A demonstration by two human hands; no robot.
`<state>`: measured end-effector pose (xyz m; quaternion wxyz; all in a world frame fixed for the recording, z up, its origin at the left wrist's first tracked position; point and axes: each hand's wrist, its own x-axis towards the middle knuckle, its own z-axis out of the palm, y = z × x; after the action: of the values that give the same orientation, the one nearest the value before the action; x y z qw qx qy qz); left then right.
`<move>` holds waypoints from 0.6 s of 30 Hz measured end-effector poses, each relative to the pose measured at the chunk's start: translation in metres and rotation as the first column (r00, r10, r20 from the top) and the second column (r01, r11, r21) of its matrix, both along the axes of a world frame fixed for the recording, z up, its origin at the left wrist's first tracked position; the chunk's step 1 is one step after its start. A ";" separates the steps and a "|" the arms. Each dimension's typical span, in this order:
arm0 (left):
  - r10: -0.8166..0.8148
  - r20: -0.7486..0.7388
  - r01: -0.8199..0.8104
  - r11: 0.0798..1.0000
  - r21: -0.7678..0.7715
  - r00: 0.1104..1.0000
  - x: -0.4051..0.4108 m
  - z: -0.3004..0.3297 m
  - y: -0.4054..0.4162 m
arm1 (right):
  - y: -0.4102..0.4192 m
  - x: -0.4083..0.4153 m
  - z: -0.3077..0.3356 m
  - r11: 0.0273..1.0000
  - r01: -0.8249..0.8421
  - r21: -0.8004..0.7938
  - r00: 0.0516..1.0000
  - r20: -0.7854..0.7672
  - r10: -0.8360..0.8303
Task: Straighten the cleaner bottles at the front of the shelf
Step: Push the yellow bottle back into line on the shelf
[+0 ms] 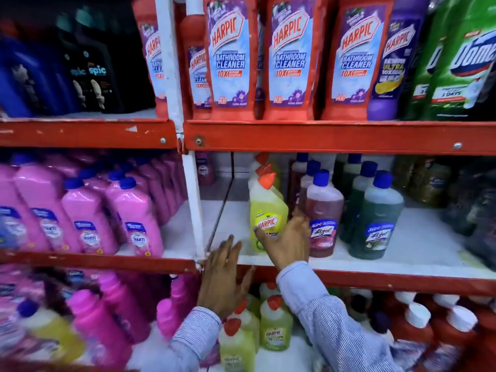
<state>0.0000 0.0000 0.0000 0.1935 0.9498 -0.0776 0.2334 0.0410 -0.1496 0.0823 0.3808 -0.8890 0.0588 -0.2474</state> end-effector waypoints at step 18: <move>0.000 0.007 0.000 0.998 0.064 1.000 0.010 -0.027 -0.001 | 0.024 0.000 -0.006 0.987 0.147 0.058 0.989 -0.030 -0.146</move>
<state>0.0097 -0.0009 -0.0273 0.1628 0.9546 -0.0858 0.2342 0.0414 -0.1261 0.0766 0.3875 -0.8735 0.1364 -0.2612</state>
